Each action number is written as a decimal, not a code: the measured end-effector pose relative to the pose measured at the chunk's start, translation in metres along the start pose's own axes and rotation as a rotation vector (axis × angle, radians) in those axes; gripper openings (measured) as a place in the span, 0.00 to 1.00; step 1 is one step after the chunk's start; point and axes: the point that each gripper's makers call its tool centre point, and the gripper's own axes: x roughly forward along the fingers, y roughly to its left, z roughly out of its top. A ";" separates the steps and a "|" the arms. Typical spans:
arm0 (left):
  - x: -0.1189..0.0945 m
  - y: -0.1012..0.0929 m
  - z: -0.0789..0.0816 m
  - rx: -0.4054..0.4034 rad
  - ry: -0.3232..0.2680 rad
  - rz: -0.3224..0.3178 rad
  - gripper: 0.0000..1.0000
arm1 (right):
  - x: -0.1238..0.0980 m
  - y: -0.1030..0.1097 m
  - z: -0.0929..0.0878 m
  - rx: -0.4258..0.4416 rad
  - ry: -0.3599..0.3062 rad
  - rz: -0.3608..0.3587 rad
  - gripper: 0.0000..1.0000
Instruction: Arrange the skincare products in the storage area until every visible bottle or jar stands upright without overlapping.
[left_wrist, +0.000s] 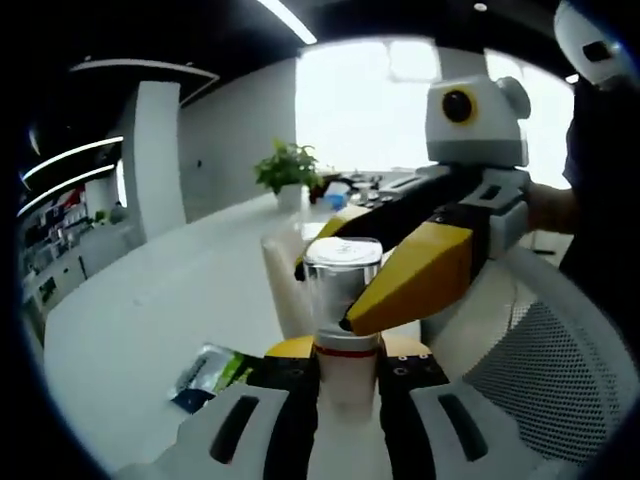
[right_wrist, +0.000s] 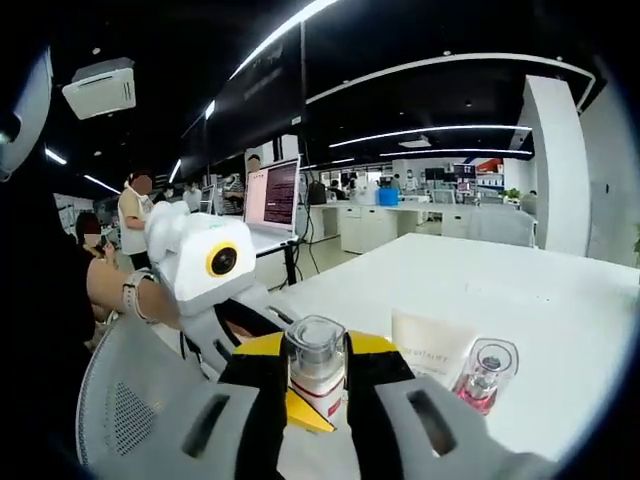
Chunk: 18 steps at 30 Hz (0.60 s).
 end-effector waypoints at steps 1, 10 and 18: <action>0.000 0.000 0.000 0.006 -0.003 0.002 0.18 | 0.000 -0.001 0.000 0.003 0.001 0.005 0.22; -0.005 -0.013 0.000 -0.004 -0.076 -0.205 0.18 | -0.012 0.015 -0.011 -0.039 0.037 0.237 0.25; -0.015 -0.035 -0.006 0.043 -0.066 -0.432 0.18 | -0.020 0.026 -0.005 -0.098 0.002 0.448 0.26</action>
